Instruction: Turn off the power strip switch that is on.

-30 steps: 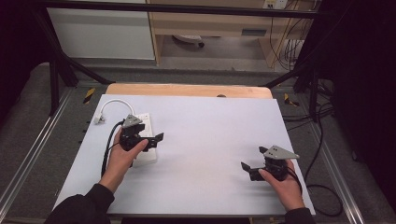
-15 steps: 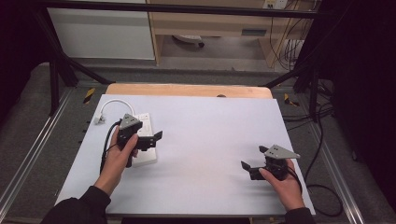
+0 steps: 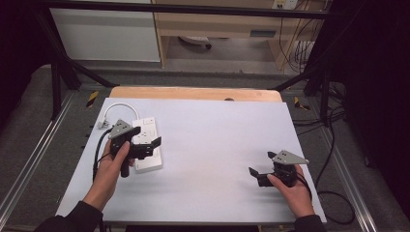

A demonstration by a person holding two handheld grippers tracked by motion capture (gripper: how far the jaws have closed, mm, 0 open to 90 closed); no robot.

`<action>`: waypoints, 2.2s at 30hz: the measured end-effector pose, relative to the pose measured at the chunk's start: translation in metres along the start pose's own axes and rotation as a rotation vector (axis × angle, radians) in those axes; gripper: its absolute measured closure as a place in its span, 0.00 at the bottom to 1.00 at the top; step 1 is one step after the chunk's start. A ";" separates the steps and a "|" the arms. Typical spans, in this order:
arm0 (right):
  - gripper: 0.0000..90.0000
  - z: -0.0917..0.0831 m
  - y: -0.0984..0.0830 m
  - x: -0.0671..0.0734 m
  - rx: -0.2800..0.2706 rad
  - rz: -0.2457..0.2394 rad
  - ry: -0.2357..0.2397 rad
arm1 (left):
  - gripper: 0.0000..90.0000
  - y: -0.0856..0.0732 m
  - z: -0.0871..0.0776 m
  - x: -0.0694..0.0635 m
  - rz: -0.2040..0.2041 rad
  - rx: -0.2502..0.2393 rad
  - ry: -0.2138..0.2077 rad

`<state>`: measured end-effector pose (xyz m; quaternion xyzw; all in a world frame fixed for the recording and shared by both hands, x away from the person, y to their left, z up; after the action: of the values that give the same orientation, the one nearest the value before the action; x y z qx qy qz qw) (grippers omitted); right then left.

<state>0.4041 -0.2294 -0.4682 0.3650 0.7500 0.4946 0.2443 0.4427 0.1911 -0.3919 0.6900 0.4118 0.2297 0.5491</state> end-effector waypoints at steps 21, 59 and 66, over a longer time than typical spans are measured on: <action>0.04 0.000 0.000 0.001 -0.001 -0.004 0.004 | 0.07 0.003 -0.035 0.003 -0.008 -0.036 0.006; 0.04 0.000 0.001 0.002 -0.007 0.003 0.006 | 0.07 -0.023 -0.084 0.009 -0.034 -0.029 0.007; 0.04 0.000 0.001 0.002 -0.008 0.007 0.005 | 0.07 -0.040 -0.090 0.011 -0.054 -0.033 0.013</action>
<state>0.4032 -0.2281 -0.4671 0.3656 0.7474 0.4993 0.2419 0.3672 0.2540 -0.4052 0.6681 0.4299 0.2261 0.5637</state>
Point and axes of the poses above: each handheld gripper's, and its own axes: z roughly forward along the jaws, y roughly out of its top, x roughly to its left, the point moved 6 cm from there along z, roughly forward along the jaws, and after that the axes turned 6 degrees about -x, right-handed, at the moved point
